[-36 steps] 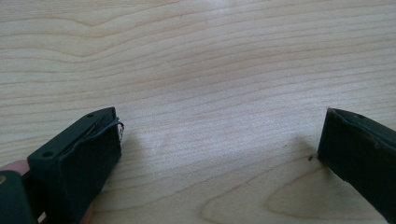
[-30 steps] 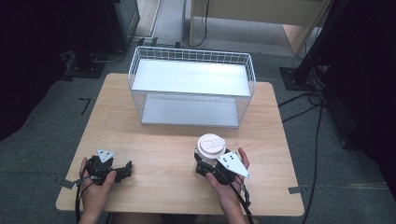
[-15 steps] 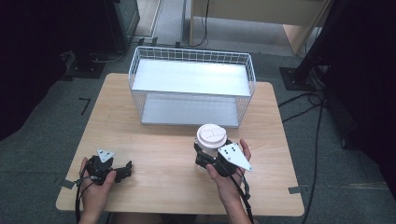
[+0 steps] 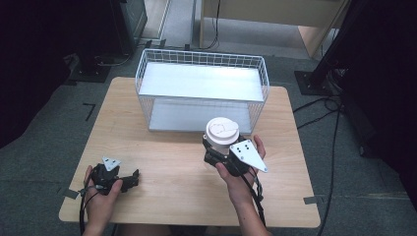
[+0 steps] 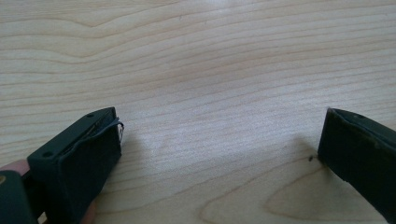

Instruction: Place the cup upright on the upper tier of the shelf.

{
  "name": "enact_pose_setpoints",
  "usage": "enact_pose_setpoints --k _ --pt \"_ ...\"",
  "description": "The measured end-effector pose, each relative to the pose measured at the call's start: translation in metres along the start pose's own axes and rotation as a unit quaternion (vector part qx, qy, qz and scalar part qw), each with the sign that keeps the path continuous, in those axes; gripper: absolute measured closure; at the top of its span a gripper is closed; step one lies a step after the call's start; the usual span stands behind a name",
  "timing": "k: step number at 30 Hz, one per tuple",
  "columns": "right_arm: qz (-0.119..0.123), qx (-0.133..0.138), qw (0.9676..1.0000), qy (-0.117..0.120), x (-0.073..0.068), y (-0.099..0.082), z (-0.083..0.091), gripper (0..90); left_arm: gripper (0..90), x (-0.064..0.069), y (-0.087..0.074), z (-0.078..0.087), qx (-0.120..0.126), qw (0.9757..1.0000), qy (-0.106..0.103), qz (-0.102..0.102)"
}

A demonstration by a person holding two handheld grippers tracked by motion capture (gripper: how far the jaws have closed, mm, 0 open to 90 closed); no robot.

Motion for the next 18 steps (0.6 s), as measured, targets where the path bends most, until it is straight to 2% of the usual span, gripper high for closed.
enact_pose_setpoints --k 18 --pt "0.035 0.042 0.9983 -0.02 0.013 0.061 -0.027 14.4 0.0 0.0 0.0 0.0 0.0 1.0 0.0 0.0"
Point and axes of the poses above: each handheld gripper's, and its own axes: z roughly backward along the jaws, y roughly out of its top, x roughly to its right, the point moved 2 cm from there along -z, roughly forward along the jaws, and after that the axes turned 15 degrees about z, right-handed, at the moved point
